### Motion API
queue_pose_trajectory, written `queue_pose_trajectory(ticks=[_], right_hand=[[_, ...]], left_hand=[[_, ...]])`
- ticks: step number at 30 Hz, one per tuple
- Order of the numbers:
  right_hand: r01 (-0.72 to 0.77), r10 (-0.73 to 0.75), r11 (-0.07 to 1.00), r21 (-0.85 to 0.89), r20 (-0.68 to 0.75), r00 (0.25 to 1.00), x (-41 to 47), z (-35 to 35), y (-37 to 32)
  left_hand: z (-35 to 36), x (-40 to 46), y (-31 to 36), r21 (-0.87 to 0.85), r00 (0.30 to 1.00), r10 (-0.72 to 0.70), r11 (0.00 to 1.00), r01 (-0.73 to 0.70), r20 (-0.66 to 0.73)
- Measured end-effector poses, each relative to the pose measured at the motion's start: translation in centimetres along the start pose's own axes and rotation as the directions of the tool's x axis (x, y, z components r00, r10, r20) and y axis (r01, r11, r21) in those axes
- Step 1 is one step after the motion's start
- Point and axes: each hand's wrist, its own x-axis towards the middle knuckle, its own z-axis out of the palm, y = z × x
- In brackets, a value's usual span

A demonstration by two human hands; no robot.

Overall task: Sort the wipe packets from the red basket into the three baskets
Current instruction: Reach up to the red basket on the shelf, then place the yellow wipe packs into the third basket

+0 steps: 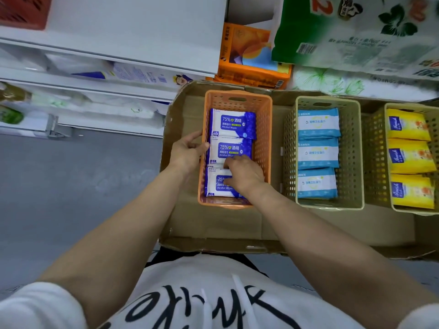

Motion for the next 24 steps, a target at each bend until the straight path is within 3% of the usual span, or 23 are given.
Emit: queue_pose_trajectory(ticks=[5, 8, 12, 18, 24], right_hand=[[-0.01, 0.009, 0.997, -0.074, -0.017, 1.0, -0.8, -0.8, -0.5], [-0.037, 0.037, 0.999, 0.008, 0.035, 0.999, -1.2, -2.9, -0.6], [-0.092, 0.092, 0.995, 0.036, 0.011, 0.996, -2.5, -8.2, -1.8], [-0.095, 0.119, 0.992, 0.085, -0.344, 0.932, -6.5, -15.3, -9.5], [0.013, 0.074, 0.989, 0.145, -0.584, 0.808, -7.6, -16.3, -23.4]], left_hand=[[-0.2, -0.5, 0.6, 0.108, 0.999, -0.028, 0.994, 0.026, 0.022], [-1.3, -1.7, 1.8, 0.149, 0.994, -0.058, 0.988, 0.043, 0.094], [-5.5, -3.5, 3.8, 0.325, 0.988, 0.086, 0.938, -0.124, 0.13], [-18.2, -7.2, 7.6, 0.492, 0.914, 0.391, 0.776, -0.393, 0.114], [-33.9, -8.7, 10.4, 0.697, 0.729, 0.681, 0.489, -0.525, 0.071]])
